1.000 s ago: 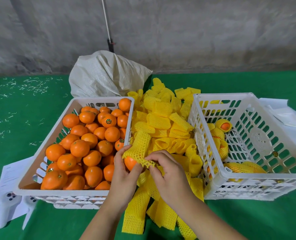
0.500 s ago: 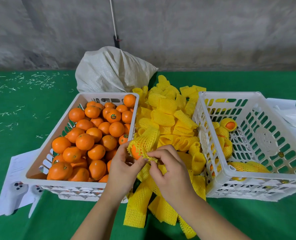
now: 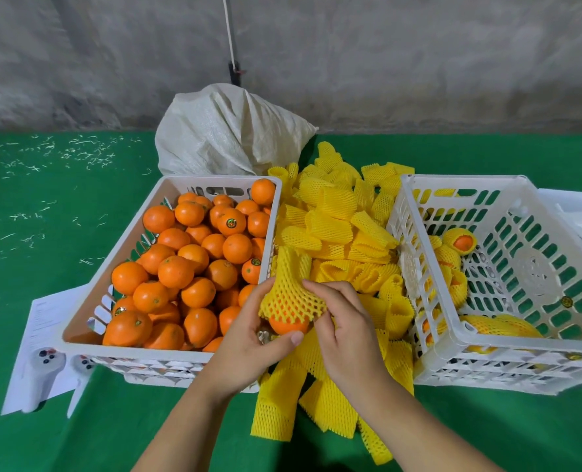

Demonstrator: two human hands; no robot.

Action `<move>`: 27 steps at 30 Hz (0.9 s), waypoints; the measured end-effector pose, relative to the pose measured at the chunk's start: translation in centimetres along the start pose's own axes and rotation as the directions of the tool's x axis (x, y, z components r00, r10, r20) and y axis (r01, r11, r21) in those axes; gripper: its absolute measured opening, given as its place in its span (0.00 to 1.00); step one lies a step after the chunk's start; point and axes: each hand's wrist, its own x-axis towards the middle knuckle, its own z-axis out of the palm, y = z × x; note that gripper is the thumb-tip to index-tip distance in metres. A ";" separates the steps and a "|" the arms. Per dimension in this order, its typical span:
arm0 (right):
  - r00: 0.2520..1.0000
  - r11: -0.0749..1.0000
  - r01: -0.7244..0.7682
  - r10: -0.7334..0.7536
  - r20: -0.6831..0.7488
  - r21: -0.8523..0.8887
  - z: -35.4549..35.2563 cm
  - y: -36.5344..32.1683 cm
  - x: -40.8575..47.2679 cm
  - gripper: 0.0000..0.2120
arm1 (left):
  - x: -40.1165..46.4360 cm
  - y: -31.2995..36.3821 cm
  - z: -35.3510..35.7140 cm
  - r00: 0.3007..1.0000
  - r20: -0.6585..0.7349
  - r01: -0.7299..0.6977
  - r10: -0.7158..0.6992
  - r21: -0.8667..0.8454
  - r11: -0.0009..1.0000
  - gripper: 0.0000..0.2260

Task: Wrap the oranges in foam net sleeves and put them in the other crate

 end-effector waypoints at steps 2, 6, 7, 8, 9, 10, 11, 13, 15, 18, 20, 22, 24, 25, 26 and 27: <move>0.999 1.000 0.010 -0.010 -0.034 0.003 0.0 0.4 -0.2 0.19 | 0.0 -0.1 0.1 0.999 -0.048 0.002 -0.001 0.035 0.999 0.34; 0.989 0.991 0.134 -0.136 -0.060 -0.025 0.2 0.4 -0.9 0.14 | 0.0 0.0 0.7 0.973 -0.230 -0.020 0.021 0.009 1.000 0.23; 0.985 0.986 0.166 -0.167 -0.030 -0.031 0.5 0.2 -1.1 0.13 | 0.1 0.1 0.9 0.958 -0.287 -0.024 0.026 0.011 1.000 0.21; 0.983 0.982 0.182 -0.182 0.005 -0.040 0.8 0.0 -1.4 0.13 | 0.2 0.3 1.1 0.939 -0.344 -0.019 0.022 0.012 1.000 0.21; 0.984 0.983 0.178 -0.177 0.033 -0.049 1.1 -0.1 -1.6 0.12 | 0.3 0.4 1.3 0.921 -0.389 -0.011 0.013 0.009 1.000 0.21; 0.987 0.986 0.159 -0.157 0.047 -0.050 1.4 -0.2 -1.7 0.12 | 0.4 0.5 1.6 0.907 -0.421 -0.008 0.009 0.004 1.000 0.21; 0.990 0.990 0.135 -0.133 0.050 -0.041 1.6 -0.2 -1.8 0.12 | 0.5 0.6 1.8 0.899 -0.438 -0.015 0.017 0.009 1.000 0.20; 0.994 0.994 0.107 -0.107 0.029 -0.002 1.6 -0.1 -1.8 0.17 | 0.7 1.0 2.2 0.912 -0.408 -0.039 0.043 0.017 0.999 0.21; 0.994 0.994 0.107 -0.106 -0.029 0.026 1.2 -0.1 -1.4 0.18 | 0.7 1.5 2.6 0.961 -0.271 -0.065 0.060 -0.011 0.998 0.26; 0.992 0.996 0.087 -0.084 -0.094 0.022 -0.3 0.3 -0.2 0.17 | 0.7 1.6 2.7 0.990 -0.126 -0.070 0.062 -0.058 0.996 0.29; 0.994 0.996 0.089 -0.089 -0.069 0.010 -1.2 0.7 0.2 0.16 | 1.0 1.5 2.7 0.988 -0.150 -0.037 0.022 -0.100 0.994 0.26; 0.992 0.992 0.125 -0.125 -0.032 -0.010 -1.7 1.0 0.1 0.11 | 1.3 1.5 2.7 0.985 -0.172 -0.040 0.021 -0.107 0.994 0.27; 0.988 0.988 0.155 -0.155 -0.006 -0.020 -1.8 1.1 -0.1 0.09 | 1.5 1.4 2.6 0.987 -0.151 -0.071 0.056 -0.093 0.993 0.27; 0.987 0.987 0.159 -0.158 0.017 -0.013 -1.9 1.3 -0.2 0.09 | 1.5 1.3 2.6 0.987 -0.145 -0.086 0.074 -0.079 0.993 0.27; 0.987 0.988 0.152 -0.152 0.049 -0.001 -2.1 1.5 -0.3 0.09 | 1.6 1.2 2.5 0.984 -0.155 -0.095 0.084 -0.063 0.993 0.26; 0.989 0.992 0.122 -0.124 0.078 0.031 -2.4 1.6 -0.4 0.09 | 1.6 1.1 2.5 0.979 -0.180 -0.101 0.092 -0.040 0.994 0.26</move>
